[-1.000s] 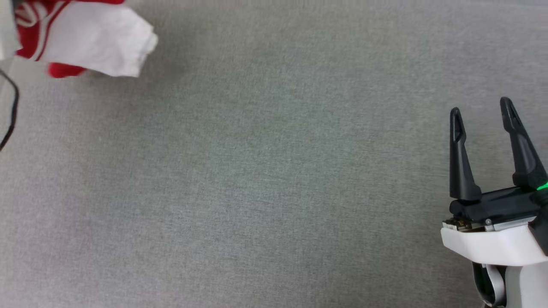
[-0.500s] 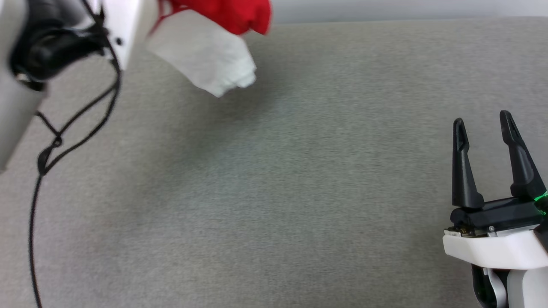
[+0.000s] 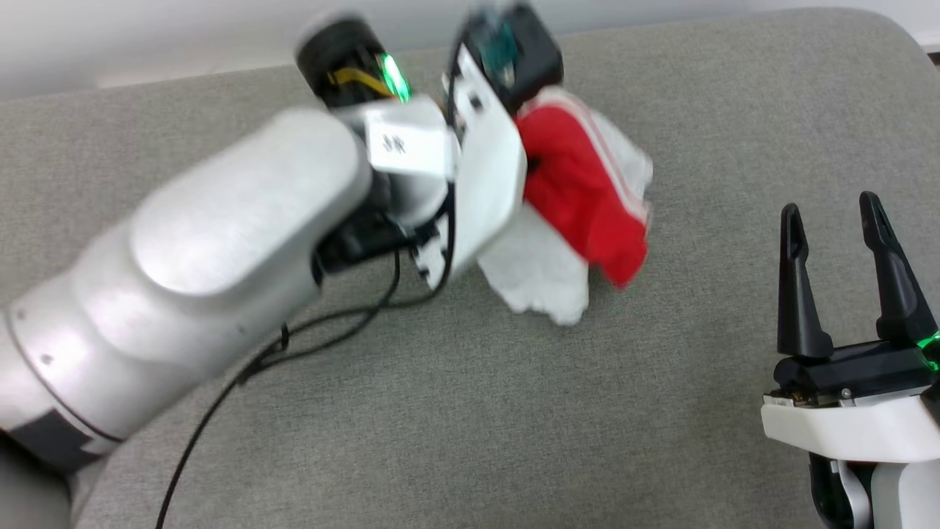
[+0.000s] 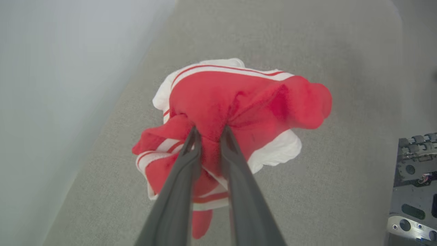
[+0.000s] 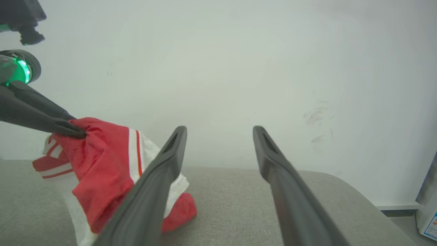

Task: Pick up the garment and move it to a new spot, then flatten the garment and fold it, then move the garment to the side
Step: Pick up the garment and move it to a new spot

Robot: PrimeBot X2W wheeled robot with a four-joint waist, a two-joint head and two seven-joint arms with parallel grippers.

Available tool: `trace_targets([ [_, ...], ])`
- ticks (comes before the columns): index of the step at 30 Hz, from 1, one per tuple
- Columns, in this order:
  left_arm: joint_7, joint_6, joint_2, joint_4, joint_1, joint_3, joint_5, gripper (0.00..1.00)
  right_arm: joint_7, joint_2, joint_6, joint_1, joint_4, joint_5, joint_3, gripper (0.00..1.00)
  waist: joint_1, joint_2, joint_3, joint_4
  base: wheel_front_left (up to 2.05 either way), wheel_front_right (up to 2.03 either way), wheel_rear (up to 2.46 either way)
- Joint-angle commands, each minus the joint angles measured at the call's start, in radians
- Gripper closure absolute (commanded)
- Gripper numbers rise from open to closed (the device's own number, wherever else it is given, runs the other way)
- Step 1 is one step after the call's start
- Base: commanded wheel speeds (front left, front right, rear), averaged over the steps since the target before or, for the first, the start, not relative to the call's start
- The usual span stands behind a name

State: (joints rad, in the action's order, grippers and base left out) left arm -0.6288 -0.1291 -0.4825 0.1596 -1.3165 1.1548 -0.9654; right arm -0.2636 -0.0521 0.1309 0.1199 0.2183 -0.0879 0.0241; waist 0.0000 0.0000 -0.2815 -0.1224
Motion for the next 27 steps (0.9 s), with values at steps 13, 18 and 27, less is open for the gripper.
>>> trace_targets([
  [13, -0.044, 0.000, 0.048, 0.022, 0.338, 0.124, 0.038, 1.00, -0.002, 0.003, 0.000, 0.015, -0.016, 0.007, 0.001, 0.00, 0.0000, 0.0000, -0.043, 0.004, 0.00, 0.00, 0.00],
  [18, 0.009, 0.000, 0.060, 0.030, 0.371, 0.126, 0.049, 0.82, -0.002, 0.003, 0.000, 0.007, -0.026, 0.014, 0.005, 0.00, 0.0000, 0.0000, -0.028, 0.017, 0.00, 0.00, 0.00],
  [27, 0.426, 0.016, 0.039, 0.078, 0.327, 0.048, 0.104, 0.00, -0.002, 0.003, 0.000, -0.055, -0.048, 0.025, 0.012, 0.00, 0.0000, 0.0000, 0.073, 0.044, 0.00, 0.00, 0.00],
])
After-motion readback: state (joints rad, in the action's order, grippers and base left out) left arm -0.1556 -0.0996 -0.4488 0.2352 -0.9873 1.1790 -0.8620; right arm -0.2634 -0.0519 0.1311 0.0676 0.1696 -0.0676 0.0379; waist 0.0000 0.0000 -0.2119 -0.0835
